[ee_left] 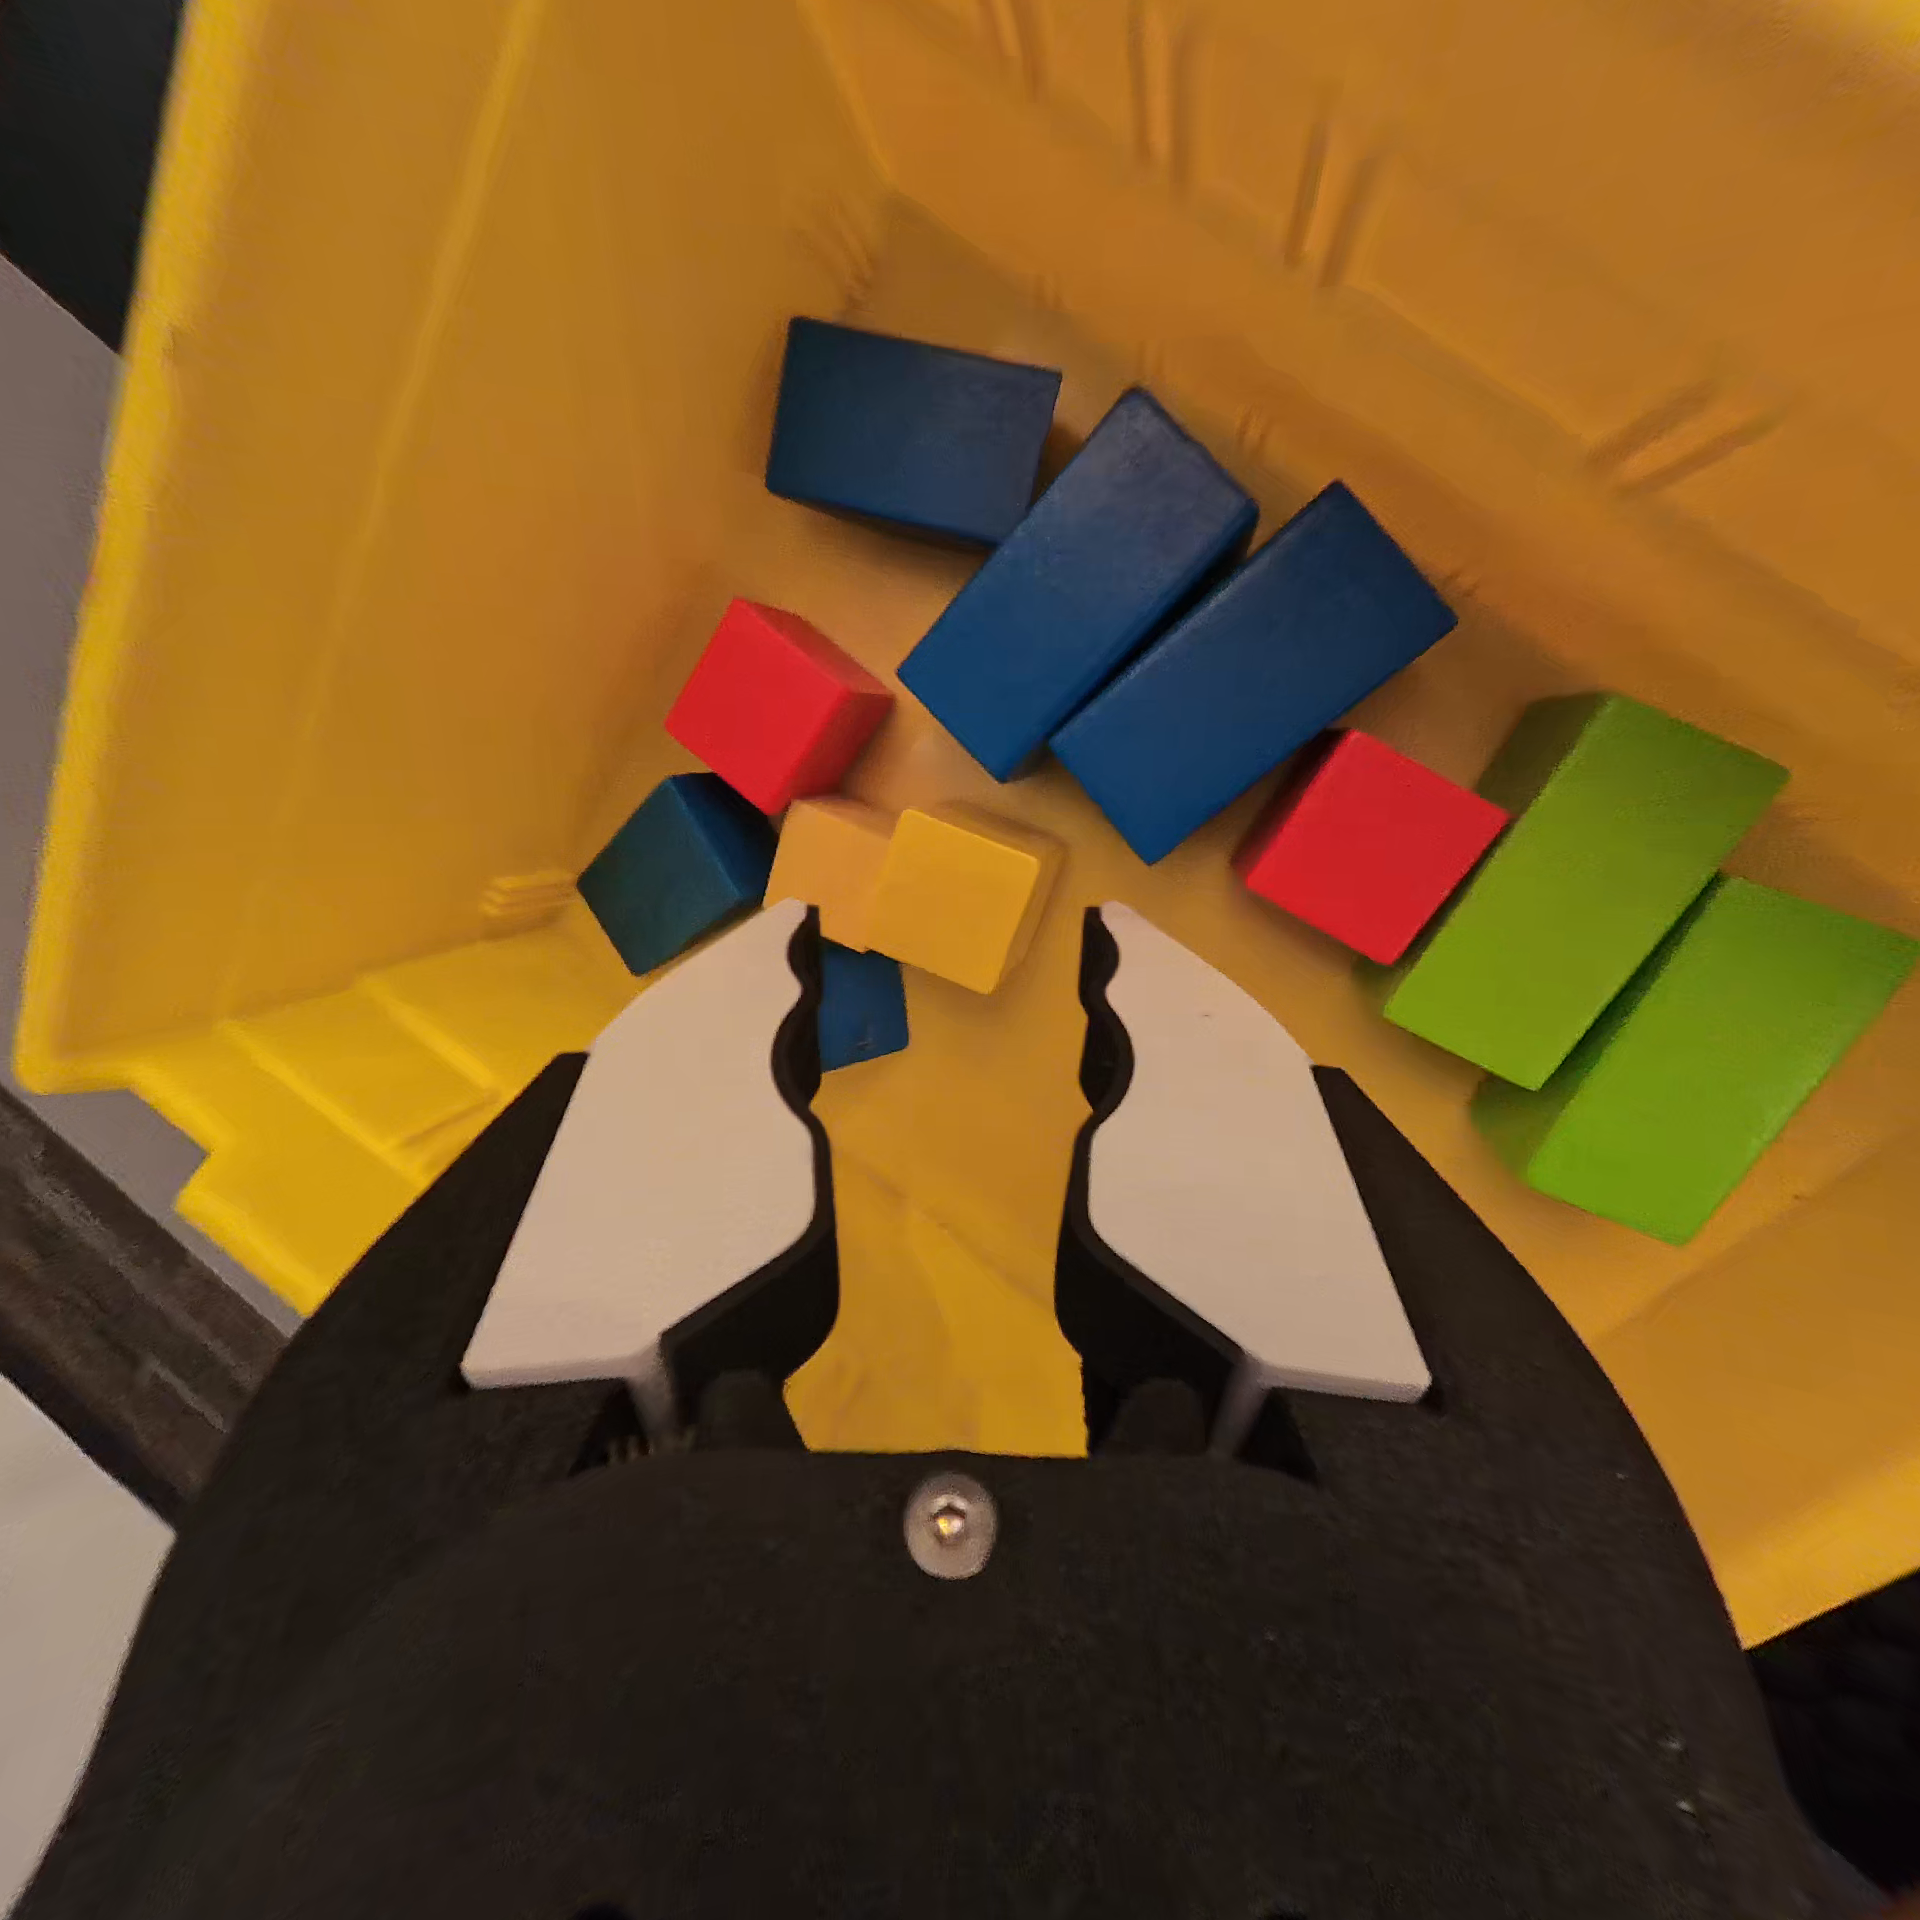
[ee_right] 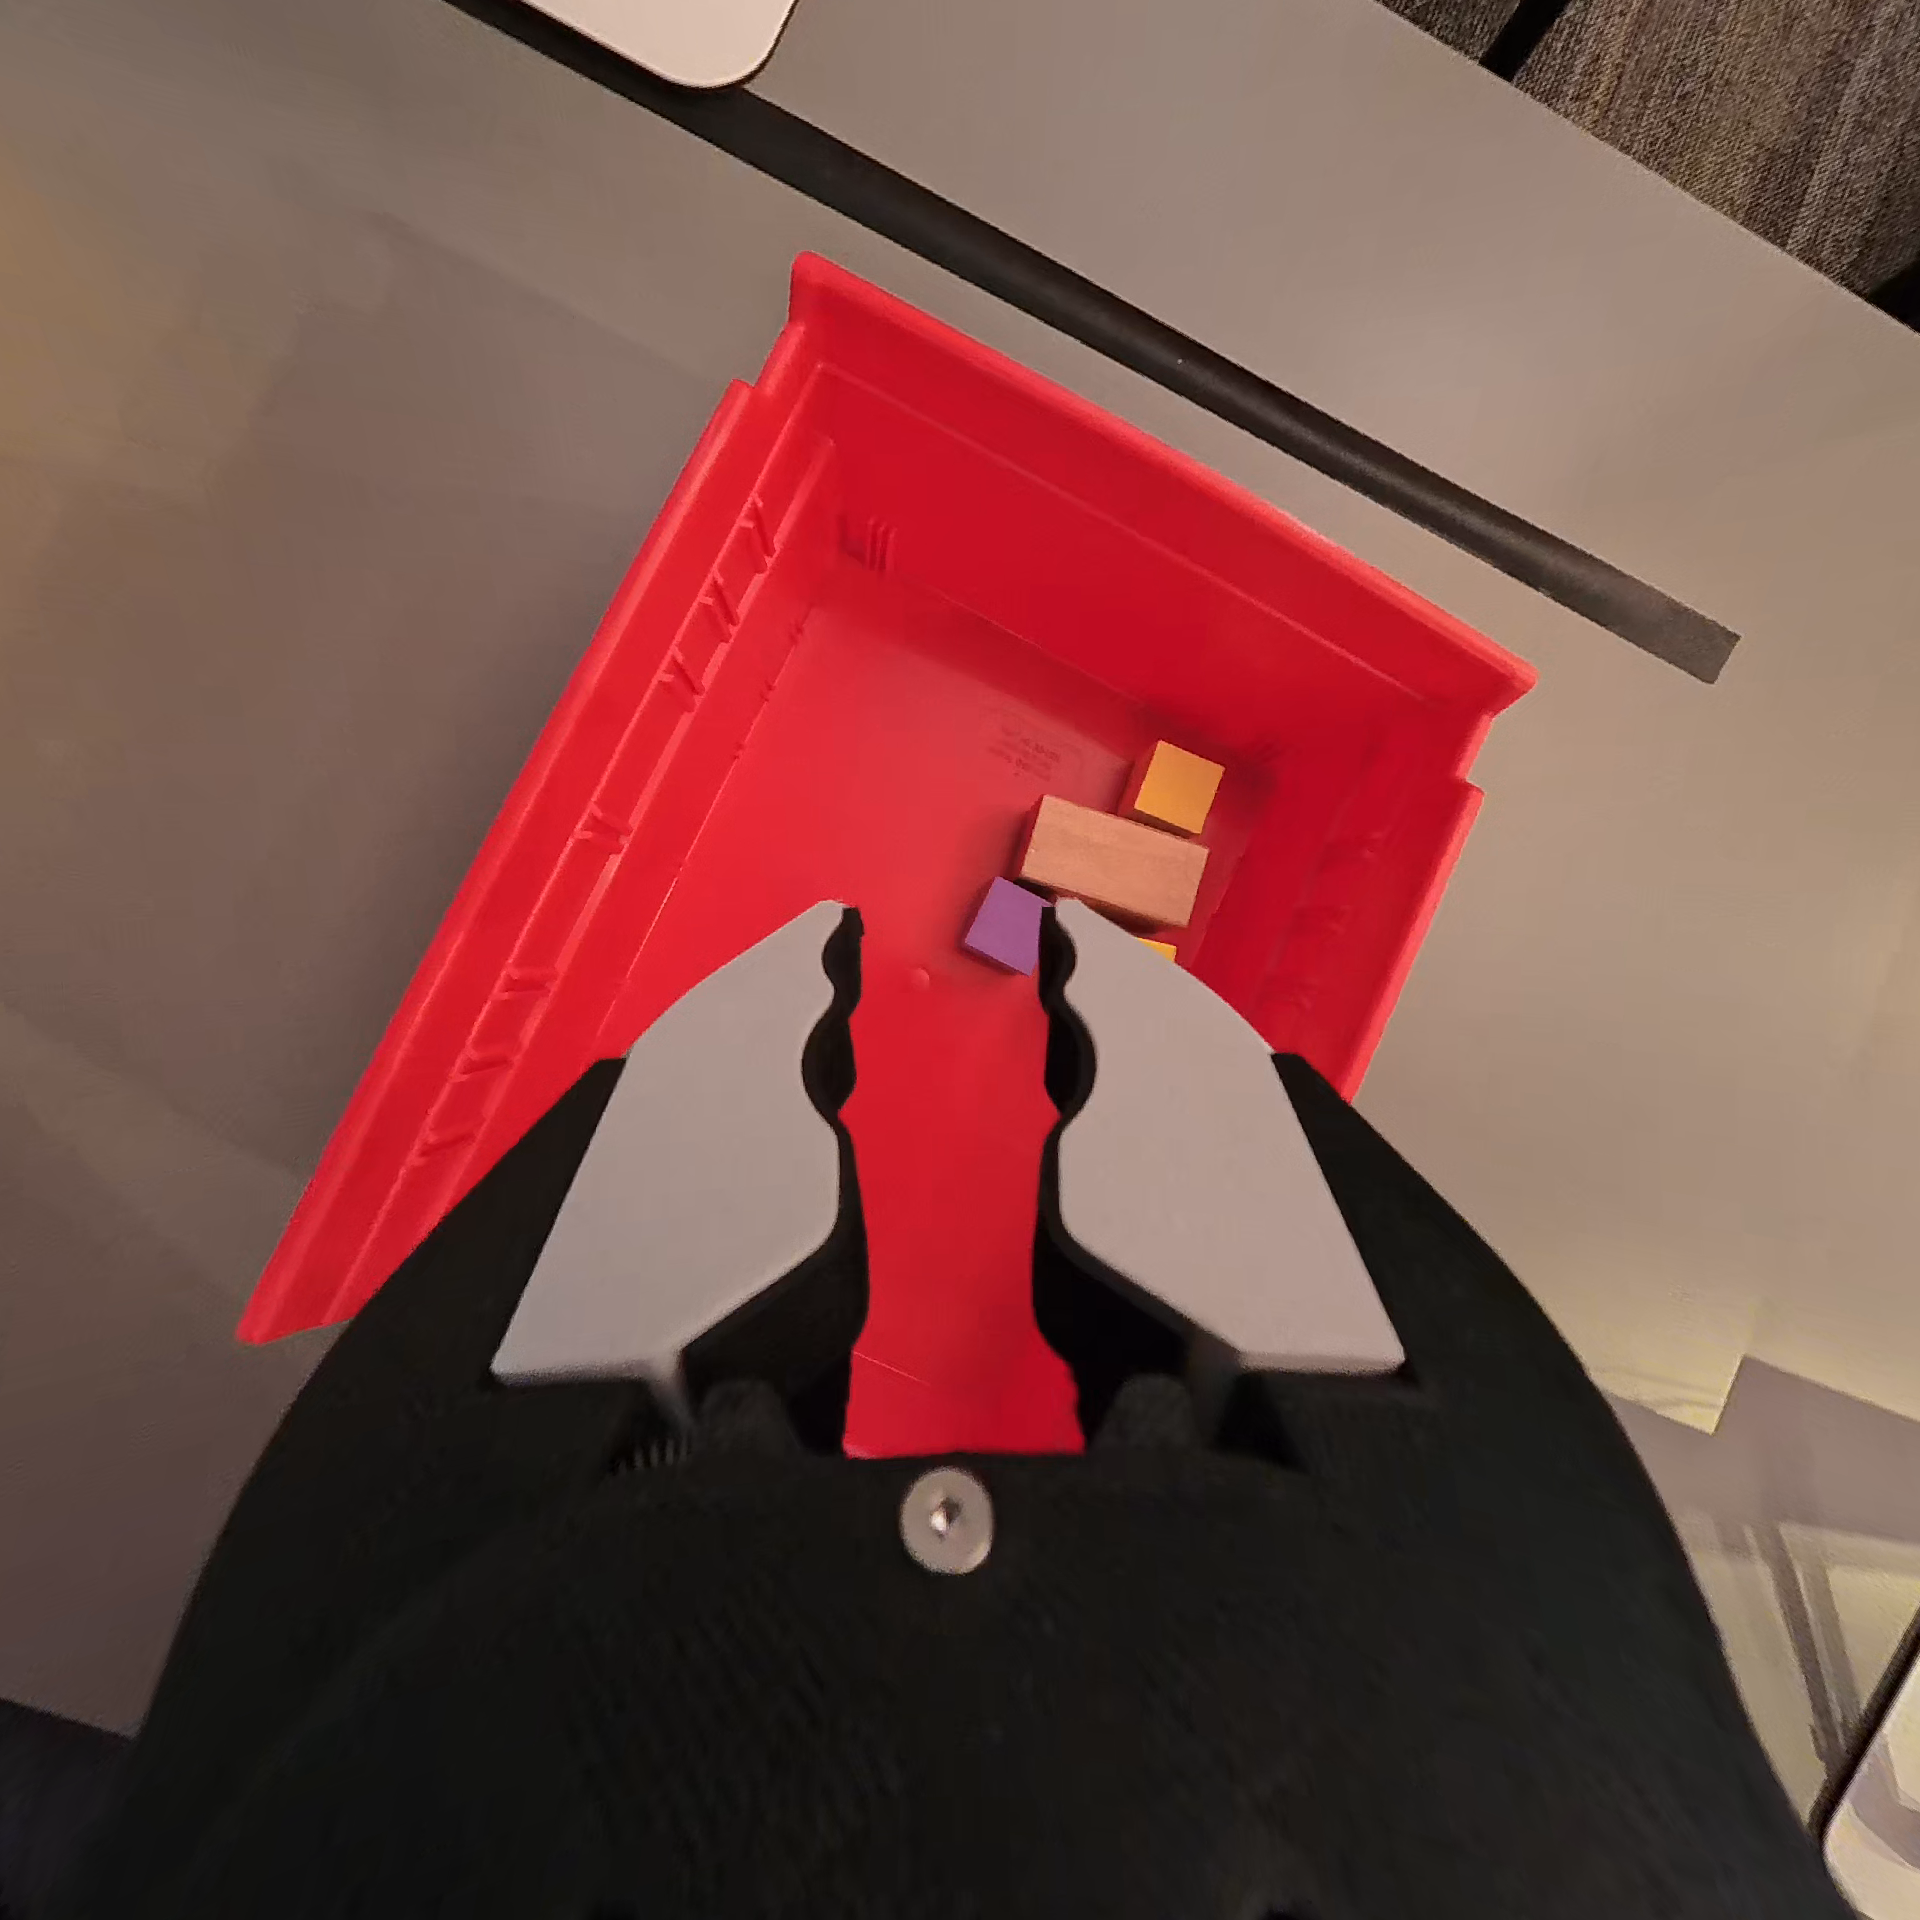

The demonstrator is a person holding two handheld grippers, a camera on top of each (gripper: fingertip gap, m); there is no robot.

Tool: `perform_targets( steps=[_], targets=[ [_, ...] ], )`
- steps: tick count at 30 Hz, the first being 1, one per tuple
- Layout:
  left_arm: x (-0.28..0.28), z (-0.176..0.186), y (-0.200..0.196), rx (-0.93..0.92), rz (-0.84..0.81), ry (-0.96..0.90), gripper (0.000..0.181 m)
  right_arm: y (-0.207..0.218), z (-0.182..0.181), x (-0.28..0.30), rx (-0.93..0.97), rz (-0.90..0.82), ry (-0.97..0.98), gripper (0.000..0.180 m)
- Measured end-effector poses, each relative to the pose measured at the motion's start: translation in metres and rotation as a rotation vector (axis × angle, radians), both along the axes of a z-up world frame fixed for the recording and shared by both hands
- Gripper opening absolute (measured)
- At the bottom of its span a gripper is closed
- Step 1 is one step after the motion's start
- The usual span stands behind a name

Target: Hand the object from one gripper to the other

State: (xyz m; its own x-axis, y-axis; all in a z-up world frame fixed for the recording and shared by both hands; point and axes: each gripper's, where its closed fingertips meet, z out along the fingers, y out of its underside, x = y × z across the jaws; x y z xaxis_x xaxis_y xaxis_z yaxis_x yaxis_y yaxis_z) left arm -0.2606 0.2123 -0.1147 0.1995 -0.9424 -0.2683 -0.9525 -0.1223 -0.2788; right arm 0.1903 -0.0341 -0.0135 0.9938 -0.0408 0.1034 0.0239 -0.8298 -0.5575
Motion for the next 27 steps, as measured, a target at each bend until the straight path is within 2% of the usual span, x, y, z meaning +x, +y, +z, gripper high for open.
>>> perform_targets(
  steps=[3, 14, 27],
  targets=[
    [-0.001, -0.009, -0.001, -0.028, 0.000, 0.019, 0.057, 0.000, 0.000, 0.000, 0.000, 0.006, 0.001, 0.034],
    [0.002, -0.020, 0.005, 0.001, -0.022, 0.056, 0.053, -0.003, -0.008, -0.001, -0.046, 0.011, 0.007, 0.034],
    [-0.004, -0.021, -0.013, -0.061, -0.043, 0.103, 0.040, -0.004, -0.011, 0.000, -0.061, 0.011, 0.006, 0.034]
  ],
)
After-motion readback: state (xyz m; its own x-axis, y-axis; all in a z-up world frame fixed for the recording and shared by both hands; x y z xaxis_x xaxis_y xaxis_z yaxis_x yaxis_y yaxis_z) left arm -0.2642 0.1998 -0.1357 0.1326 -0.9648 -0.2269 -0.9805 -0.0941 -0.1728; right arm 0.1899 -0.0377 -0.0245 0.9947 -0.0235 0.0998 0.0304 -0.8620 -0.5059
